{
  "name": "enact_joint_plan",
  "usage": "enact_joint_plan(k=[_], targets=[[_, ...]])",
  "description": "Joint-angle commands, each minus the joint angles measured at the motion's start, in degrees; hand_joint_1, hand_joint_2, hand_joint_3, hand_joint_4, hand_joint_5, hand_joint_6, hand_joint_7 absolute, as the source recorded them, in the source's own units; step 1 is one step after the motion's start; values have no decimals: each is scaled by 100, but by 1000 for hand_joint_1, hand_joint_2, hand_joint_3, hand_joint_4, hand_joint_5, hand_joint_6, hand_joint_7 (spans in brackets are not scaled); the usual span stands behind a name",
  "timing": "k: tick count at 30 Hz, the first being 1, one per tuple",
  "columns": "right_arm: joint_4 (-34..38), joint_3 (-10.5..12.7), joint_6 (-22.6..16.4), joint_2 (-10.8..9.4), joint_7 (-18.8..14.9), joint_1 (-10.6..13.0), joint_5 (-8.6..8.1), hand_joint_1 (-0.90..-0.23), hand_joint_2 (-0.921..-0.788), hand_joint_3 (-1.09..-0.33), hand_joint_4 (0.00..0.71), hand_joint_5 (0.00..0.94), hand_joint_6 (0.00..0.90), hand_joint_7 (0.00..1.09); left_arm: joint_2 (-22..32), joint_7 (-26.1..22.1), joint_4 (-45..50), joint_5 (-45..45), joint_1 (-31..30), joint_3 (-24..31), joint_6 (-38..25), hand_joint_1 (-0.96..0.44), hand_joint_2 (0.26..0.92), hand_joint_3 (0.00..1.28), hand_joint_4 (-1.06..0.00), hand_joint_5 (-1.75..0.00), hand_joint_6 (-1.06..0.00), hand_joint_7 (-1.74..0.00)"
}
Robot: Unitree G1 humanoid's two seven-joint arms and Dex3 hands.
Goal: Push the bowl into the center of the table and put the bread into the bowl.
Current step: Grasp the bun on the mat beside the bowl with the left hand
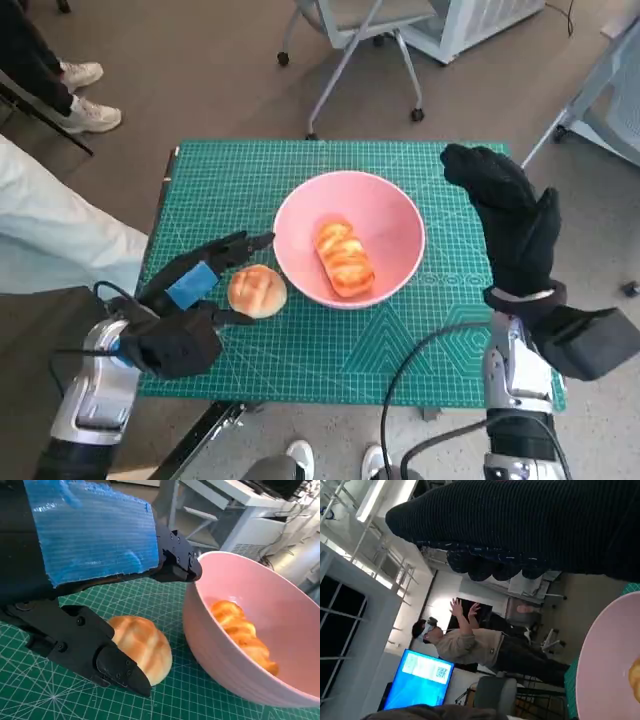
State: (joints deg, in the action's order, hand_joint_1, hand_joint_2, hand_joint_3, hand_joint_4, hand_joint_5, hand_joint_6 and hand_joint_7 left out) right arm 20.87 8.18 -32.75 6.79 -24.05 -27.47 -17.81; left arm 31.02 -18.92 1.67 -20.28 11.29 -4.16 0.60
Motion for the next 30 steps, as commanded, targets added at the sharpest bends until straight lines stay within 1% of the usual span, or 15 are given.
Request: enact_joint_plan(k=[1,4,10,19,30], targets=[[86,25,30,32,-42,88,8,-716,-921,-844,199,1,45,525,-62,166,145,-117,-138,16,-136,-266,760,1,-279,-5,-428,-21],[101,26,27,26,-31,78,27,-711,-921,-845,199,1,46,524,-104,295,177,-191,-181,0,-188,-264,760,1,-287,-7,-438,-22],[136,21,36,15,-22,57,35,-709,-921,-846,199,1,46,522,-244,456,263,-374,-228,-52,-489,-274,765,2,-305,-11,-449,-22],[136,15,52,16,-17,51,42,-708,-921,-847,199,0,46,521,-389,475,303,-511,-226,-133,-862,-282,777,5,-344,-19,-461,-20],[100,32,74,35,-40,80,3,-709,-921,-847,199,0,47,521,-498,547,199,-556,-197,-228,-1009,-195,785,3,-449,-37,-507,-33]])
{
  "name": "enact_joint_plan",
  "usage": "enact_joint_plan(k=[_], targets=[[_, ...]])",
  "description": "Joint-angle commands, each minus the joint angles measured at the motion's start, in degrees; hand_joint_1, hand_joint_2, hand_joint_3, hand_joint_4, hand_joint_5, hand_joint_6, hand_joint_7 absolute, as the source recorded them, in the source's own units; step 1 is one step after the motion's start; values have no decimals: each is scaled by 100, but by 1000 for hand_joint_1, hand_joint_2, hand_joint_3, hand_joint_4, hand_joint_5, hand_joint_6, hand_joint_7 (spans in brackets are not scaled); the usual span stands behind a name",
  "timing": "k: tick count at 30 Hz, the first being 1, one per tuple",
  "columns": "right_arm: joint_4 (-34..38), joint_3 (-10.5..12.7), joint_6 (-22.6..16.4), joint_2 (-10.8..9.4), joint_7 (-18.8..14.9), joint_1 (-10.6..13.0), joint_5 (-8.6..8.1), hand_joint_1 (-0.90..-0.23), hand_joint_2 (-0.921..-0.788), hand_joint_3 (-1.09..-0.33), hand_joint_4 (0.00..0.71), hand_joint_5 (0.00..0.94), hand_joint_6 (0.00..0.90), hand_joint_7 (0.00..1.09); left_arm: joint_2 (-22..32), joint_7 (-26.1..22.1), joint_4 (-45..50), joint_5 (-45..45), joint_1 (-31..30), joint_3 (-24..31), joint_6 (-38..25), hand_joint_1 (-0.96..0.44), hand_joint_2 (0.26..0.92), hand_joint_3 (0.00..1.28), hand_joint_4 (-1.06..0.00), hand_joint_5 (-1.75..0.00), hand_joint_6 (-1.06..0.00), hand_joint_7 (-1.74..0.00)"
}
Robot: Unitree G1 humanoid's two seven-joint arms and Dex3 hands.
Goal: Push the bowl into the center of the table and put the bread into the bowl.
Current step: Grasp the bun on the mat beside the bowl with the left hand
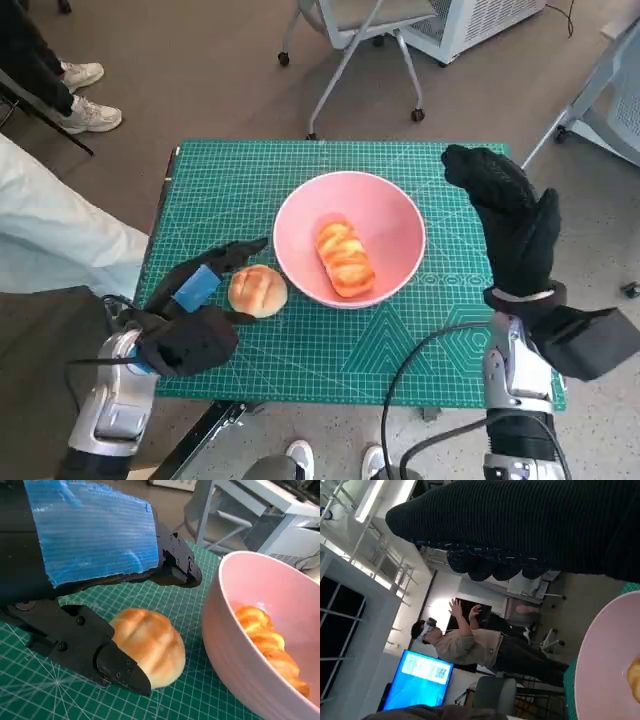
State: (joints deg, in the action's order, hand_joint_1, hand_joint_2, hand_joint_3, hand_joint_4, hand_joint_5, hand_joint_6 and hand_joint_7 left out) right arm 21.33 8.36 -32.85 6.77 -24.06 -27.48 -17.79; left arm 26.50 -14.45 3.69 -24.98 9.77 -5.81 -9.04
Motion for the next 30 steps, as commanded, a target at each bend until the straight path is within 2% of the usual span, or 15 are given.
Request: enact_joint_plan(k=[1,23,27,28,30], targets=[[43,13,91,37,-34,82,3,-709,-921,-846,199,0,47,520,-53,123,-57,-89,-31,-76,-25,-188,786,3,-459,-38,-513,-35],[23,18,50,34,-44,133,15,-704,-921,-846,199,0,48,519,-69,413,-762,-329,130,-372,-59,-162,803,3,-580,-39,-598,-54],[40,20,39,33,-43,127,22,-702,-921,-847,199,0,48,518,-56,457,-858,-391,166,-415,-110,-128,805,3,-680,-88,-631,-66],[43,21,40,33,-41,125,23,-702,-921,-847,199,0,48,518,-52,470,-875,-402,170,-422,-113,-118,806,2,-679,-168,-642,-63],[47,21,42,32,-27,121,36,-700,-921,-847,199,0,48,518,-43,507,-909,-439,175,-432,-112,-80,809,2,-571,-604,-682,-58]])
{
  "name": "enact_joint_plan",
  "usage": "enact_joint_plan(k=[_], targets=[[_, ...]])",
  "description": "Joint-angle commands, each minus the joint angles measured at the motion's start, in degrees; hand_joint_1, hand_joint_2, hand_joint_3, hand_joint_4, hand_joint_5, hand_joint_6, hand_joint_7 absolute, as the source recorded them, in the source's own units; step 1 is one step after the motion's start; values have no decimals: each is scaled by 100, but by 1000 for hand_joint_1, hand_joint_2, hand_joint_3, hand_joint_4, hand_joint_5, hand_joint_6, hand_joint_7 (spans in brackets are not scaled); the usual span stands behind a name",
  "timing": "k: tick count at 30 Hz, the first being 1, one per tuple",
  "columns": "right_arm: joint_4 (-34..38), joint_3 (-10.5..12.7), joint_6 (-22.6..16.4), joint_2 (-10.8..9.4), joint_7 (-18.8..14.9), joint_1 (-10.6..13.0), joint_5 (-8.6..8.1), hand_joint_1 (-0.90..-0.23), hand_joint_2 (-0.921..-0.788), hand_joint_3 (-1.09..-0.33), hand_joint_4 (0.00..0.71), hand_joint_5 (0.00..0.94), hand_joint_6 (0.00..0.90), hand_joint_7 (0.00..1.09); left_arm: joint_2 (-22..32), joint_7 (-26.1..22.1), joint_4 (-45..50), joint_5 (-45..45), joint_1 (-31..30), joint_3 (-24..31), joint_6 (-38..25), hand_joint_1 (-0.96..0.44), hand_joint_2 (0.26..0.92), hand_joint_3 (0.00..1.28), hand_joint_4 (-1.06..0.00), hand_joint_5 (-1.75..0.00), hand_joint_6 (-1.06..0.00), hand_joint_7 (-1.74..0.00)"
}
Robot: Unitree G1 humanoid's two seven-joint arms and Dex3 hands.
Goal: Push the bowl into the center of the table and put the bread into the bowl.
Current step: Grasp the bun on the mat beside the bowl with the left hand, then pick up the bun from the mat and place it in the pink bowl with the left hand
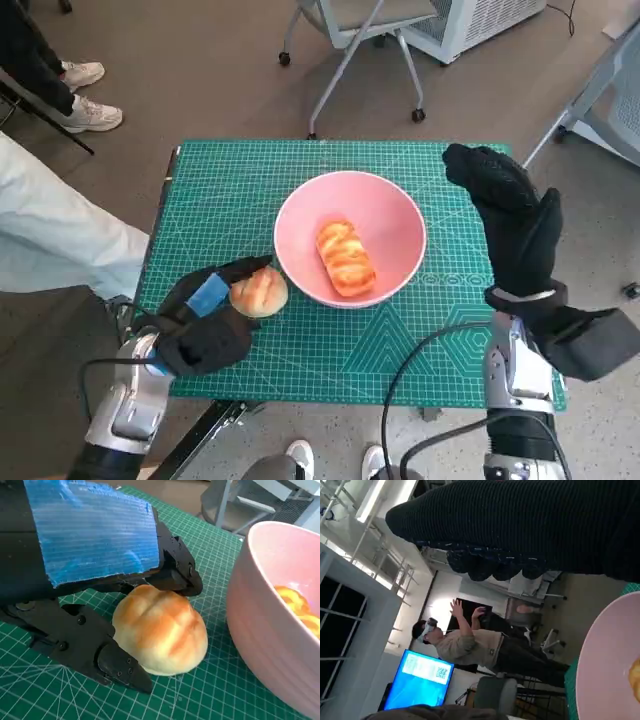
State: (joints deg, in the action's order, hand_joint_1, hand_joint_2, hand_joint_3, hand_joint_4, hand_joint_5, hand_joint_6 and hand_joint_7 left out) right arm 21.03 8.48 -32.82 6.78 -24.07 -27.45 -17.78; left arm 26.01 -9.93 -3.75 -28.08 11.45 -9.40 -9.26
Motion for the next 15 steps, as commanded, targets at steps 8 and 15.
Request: enact_joint_plan(k=[8,15], targets=[[45,5,47,37,-11,129,60,-699,-921,-847,199,0,49,517,-1,276,-301,-232,12,-74,-27,7,872,34,-654,-910,-699,-538],[64,-1,43,35,-19,119,65,-698,-921,-847,199,0,49,516,-4,494,-373,-211,-20,-77,151,2,917,52,-731,-1142,-616,-1098]])
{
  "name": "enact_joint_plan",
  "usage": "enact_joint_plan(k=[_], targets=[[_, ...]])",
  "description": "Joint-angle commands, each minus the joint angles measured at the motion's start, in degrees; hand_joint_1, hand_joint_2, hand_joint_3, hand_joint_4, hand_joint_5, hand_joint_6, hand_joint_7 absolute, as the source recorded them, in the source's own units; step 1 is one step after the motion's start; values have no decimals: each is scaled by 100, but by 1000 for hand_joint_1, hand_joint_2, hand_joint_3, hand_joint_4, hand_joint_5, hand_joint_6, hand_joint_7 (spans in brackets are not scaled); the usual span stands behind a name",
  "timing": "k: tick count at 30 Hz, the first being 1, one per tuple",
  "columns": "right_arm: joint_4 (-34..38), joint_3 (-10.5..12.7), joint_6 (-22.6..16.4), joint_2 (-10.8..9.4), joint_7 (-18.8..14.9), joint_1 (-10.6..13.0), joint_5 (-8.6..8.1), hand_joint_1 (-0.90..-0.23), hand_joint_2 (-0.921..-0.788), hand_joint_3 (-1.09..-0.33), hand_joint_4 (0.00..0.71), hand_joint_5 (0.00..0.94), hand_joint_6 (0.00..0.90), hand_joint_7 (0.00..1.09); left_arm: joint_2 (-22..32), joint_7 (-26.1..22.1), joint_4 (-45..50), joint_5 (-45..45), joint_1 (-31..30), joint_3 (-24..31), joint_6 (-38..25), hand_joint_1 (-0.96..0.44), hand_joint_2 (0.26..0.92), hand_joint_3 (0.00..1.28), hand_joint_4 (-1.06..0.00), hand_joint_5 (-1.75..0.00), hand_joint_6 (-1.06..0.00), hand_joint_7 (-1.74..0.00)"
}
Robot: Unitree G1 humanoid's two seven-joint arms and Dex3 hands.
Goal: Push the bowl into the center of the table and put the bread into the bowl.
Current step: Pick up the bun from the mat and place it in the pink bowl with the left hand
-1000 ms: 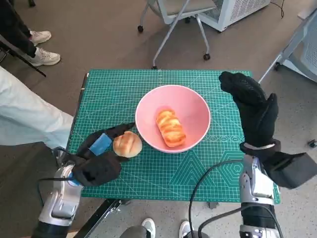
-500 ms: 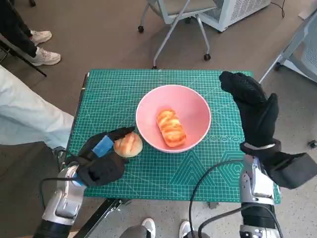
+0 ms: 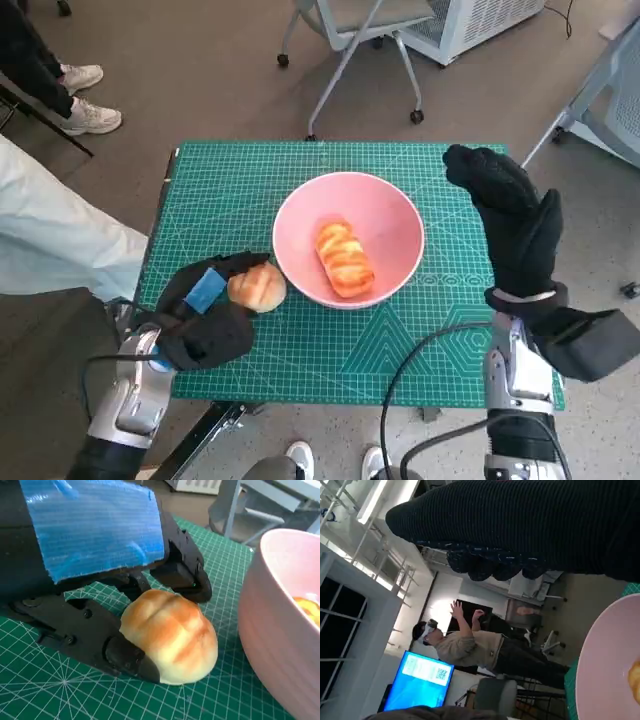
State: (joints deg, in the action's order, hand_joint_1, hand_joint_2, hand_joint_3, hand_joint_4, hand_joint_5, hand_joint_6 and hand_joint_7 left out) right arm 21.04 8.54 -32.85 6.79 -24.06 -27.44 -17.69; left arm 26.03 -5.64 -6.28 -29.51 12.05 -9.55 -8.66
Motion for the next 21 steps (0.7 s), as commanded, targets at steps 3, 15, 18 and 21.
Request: enact_joint_plan(k=[3,15,18,21], targets=[[60,-13,46,32,-21,118,61,-697,-921,-847,199,0,49,516,17,104,-99,-26,-113,-45,203,2,919,46,-739,-1142,-623,-1124],[108,-32,34,25,-32,85,74,-697,-921,-848,198,0,48,517,121,97,-18,165,-108,148,557,2,919,44,-751,-1128,-623,-1142],[97,-41,44,24,-24,86,82,-697,-921,-850,197,0,47,517,195,62,107,223,-143,249,646,2,919,43,-754,-1124,-621,-1145],[84,-44,54,31,-23,90,80,-697,-921,-849,198,0,47,518,290,24,256,268,-182,367,756,2,920,35,-765,-1106,-625,-1145]])
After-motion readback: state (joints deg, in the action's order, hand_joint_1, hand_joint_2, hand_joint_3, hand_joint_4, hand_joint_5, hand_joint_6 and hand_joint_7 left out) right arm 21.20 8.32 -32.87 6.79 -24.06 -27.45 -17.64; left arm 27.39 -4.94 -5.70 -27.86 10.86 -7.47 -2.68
